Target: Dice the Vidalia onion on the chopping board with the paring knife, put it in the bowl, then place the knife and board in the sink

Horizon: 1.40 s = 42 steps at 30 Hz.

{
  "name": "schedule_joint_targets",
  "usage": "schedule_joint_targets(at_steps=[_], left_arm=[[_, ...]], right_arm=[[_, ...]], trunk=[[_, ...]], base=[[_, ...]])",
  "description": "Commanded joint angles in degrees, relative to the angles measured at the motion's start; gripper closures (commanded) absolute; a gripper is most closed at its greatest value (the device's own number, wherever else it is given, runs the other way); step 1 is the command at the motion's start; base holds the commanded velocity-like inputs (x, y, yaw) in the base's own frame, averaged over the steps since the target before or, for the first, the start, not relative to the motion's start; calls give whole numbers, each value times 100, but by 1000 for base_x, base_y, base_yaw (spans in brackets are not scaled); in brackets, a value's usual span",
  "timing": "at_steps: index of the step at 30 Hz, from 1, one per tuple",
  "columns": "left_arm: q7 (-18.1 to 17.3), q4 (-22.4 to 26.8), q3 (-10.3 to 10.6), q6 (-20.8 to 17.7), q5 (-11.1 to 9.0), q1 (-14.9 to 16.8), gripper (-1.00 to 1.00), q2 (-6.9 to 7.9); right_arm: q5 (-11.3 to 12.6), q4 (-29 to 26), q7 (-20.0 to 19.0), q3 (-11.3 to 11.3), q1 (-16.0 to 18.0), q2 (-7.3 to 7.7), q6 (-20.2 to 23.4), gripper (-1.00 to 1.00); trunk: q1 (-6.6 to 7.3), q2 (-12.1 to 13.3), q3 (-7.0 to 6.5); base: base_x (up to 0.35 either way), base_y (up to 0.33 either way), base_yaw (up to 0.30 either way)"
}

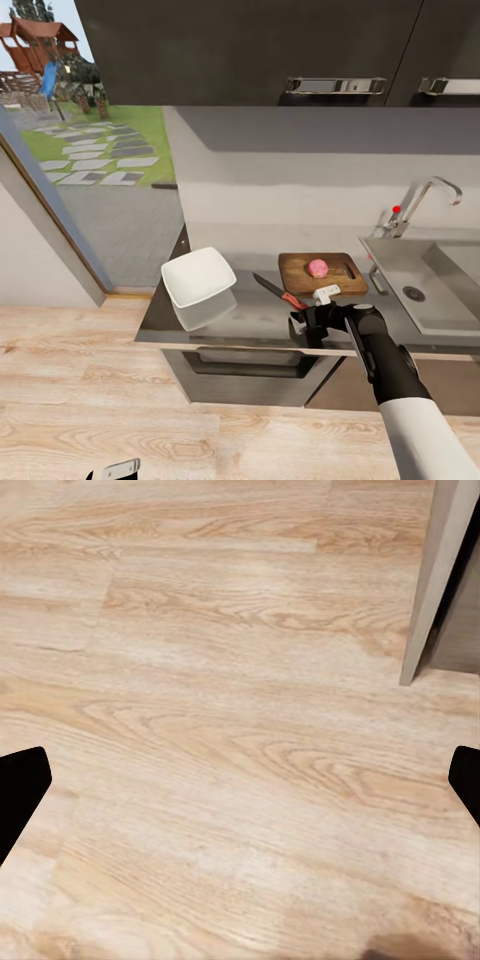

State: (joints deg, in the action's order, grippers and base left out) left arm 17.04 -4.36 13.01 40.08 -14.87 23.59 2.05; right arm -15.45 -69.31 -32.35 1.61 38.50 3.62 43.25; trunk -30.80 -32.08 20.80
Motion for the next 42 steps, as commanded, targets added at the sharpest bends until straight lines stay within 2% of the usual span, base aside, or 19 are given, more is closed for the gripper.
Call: schedule_joint_targets(at_steps=[1, 11, 19, 20, 36, 37, 39, 42], left_arm=[[19, -21, 51, 26, -25, 8, -100, -3], [19, -21, 50, 26, -25, 12, -100, -3], [19, -21, 50, 26, -25, 13, -100, -3], [19, -21, 49, 26, -25, 13, -100, -3], [19, -21, 45, 26, -25, 9, -100, 4], [19, -21, 44, 26, -25, 9, -100, 7], [19, -22, 45, 26, -25, 12, -100, 22], [19, -22, 45, 26, -25, 10, -100, 29]], right_arm=[[-38, 40, -52, 6, 1, -1, 34, -100], [-37, 41, -52, 6, 2, -1, 34, -100], [-37, 41, -61, 6, 0, -1, 27, -100], [-37, 41, -61, 6, 0, -1, 26, 100], [-36, 140, -61, -36, 4, -24, 32, 100], [-43, 143, -61, -237, 5, -45, 27, 100], [-45, 142, -61, -504, 5, -46, 26, 100], [-46, 142, -61, -795, 5, -58, 25, 100]], trunk=[[-3, -6, 18], [-3, -6, 102], [-3, -6, 114], [-3, -6, 115], [-3, -6, 115], [-3, -6, 115], [-3, -6, 115], [-3, -6, 115]], base=[[0, 0, 0], [0, 0, 0], [0, 0, 0], [0, 0, 0], [0, 0, 0], [0, 0, 0], [0, 0, 0], [0, 0, 0]])
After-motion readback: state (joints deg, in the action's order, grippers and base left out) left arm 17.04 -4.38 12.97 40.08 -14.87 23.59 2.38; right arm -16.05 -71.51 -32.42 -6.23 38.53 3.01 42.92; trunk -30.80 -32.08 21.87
